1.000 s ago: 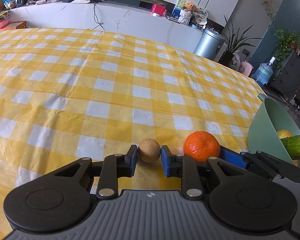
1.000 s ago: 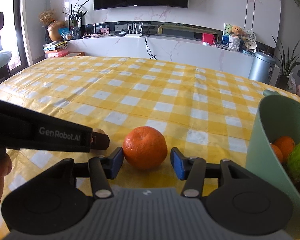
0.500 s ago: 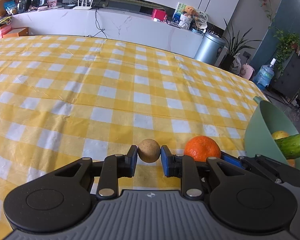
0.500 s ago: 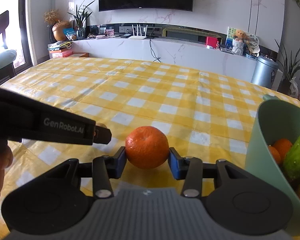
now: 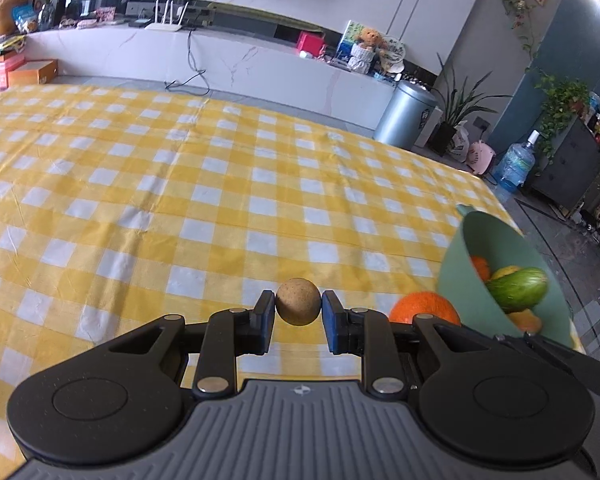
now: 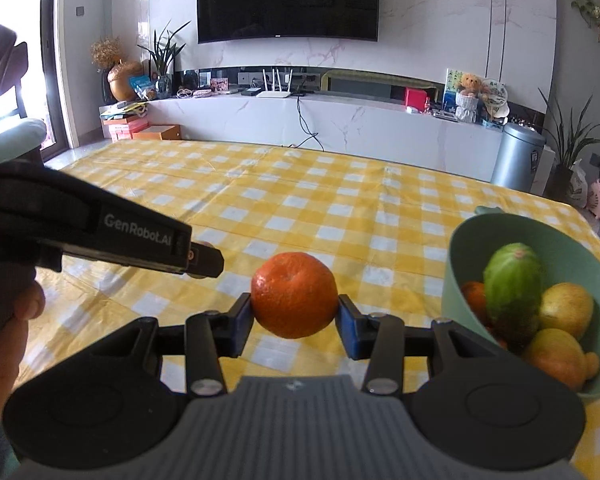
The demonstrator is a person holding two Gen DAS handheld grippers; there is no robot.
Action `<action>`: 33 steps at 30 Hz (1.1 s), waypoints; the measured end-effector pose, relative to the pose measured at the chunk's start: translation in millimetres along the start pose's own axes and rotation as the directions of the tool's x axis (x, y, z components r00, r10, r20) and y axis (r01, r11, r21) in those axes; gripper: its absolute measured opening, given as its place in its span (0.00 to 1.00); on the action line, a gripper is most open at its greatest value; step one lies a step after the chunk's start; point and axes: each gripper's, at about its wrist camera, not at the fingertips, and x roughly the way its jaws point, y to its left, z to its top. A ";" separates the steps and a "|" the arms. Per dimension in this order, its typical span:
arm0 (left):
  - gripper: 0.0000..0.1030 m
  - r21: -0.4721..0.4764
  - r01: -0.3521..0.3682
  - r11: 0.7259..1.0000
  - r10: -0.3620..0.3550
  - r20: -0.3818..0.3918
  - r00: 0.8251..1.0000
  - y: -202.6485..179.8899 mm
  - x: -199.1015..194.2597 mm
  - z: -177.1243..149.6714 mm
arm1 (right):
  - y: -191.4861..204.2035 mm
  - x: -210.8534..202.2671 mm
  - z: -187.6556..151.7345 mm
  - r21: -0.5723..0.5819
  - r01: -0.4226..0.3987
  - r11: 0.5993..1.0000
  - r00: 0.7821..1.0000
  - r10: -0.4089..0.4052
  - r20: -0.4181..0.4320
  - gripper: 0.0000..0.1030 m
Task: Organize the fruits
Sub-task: 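Carry the kiwi and tangerine over the green colander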
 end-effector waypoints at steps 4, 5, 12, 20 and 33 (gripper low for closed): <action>0.27 0.024 0.023 0.999 -0.023 0.017 1.000 -18.1 -16.8 -0.6 | -7.8 -27.5 -5.1 0.020 0.013 1.000 1.000 -0.013 0.009 0.41; 0.27 0.032 0.032 0.999 -0.033 0.020 0.999 -23.8 -20.9 -1.0 | -10.9 -34.2 -5.4 0.028 0.016 0.999 1.000 -0.016 0.013 0.41; 0.27 0.092 0.080 0.992 -0.084 0.036 0.996 -64.8 -43.9 -2.0 | -35.8 -78.8 -3.8 0.088 0.049 0.995 0.997 -0.054 0.051 0.41; 0.27 0.161 0.141 0.977 -0.149 0.036 0.988 -110.5 -54.0 -0.5 | -72.6 -127.0 -3.9 0.114 0.108 0.988 0.987 -0.120 0.107 0.41; 0.27 0.272 0.243 0.931 -0.251 -0.007 0.968 -181.2 -31.9 4.2 | -133.6 -150.1 -2.1 0.019 0.197 0.980 0.975 -0.198 0.096 0.41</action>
